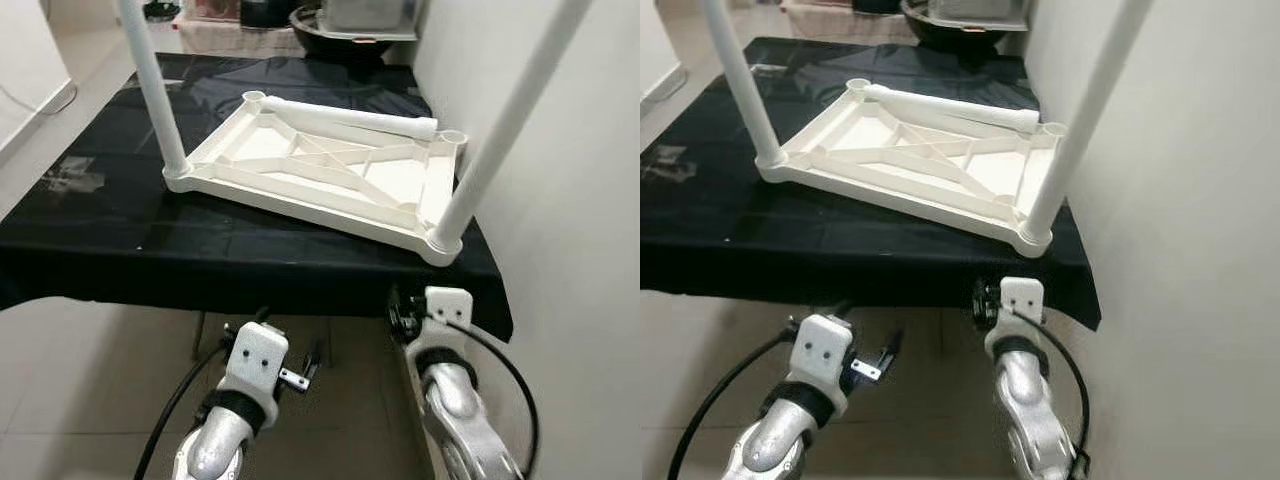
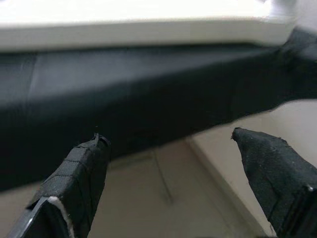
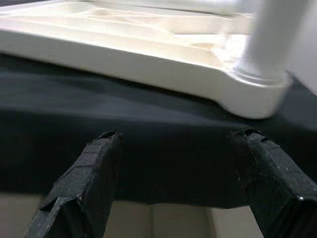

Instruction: Building children table

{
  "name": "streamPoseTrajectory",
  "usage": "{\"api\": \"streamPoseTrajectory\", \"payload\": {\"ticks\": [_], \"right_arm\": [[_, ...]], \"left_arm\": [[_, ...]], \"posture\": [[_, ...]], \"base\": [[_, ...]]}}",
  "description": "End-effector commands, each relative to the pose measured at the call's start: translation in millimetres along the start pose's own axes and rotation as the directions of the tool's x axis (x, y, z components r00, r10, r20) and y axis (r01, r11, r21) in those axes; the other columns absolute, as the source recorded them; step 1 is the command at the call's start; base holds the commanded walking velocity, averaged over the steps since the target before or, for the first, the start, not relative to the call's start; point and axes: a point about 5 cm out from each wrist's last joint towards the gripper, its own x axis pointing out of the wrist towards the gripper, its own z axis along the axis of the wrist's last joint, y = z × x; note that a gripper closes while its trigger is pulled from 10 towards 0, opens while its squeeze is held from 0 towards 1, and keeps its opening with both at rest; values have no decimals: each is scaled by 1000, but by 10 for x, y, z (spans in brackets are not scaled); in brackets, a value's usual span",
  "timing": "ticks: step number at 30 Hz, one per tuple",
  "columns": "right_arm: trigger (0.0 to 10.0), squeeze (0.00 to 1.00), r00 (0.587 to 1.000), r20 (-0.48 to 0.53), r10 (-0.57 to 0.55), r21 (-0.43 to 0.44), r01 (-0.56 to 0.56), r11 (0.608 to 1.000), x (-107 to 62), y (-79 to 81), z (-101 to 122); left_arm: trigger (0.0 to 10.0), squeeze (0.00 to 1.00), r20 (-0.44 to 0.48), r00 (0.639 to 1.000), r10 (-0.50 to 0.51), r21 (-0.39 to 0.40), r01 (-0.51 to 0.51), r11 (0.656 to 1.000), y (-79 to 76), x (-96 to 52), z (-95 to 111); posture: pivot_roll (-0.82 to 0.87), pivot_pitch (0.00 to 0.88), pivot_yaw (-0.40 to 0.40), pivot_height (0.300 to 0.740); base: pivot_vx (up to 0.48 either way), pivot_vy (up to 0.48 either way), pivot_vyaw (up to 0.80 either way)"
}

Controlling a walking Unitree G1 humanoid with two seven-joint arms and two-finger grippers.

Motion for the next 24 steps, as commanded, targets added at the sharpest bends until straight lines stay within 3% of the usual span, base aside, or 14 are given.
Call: {"api": "streamPoseTrajectory", "payload": {"ticks": [1,5,24], "right_arm": [[10000,0,998,-32,61,-16,-61,998,-86,84,-44],[10000,0,998,-43,44,-20,-45,999,-68,71,-44],[10000,0,994,-102,30,19,-28,999,-96,13,-101]], "left_arm": [[10000,0,-52,999,12,-48,-14,999,6,11,-97],[10000,0,-54,999,8,-50,-11,999,-12,40,-98],[10000,0,-61,998,-32,-47,29,998,-67,89,-114]], "posture": [[72,109,-48,740],[71,112,-47,740],[76,117,-51,740]], "base": [[0,0,0],[0,135,0],[0,478,0]]}}
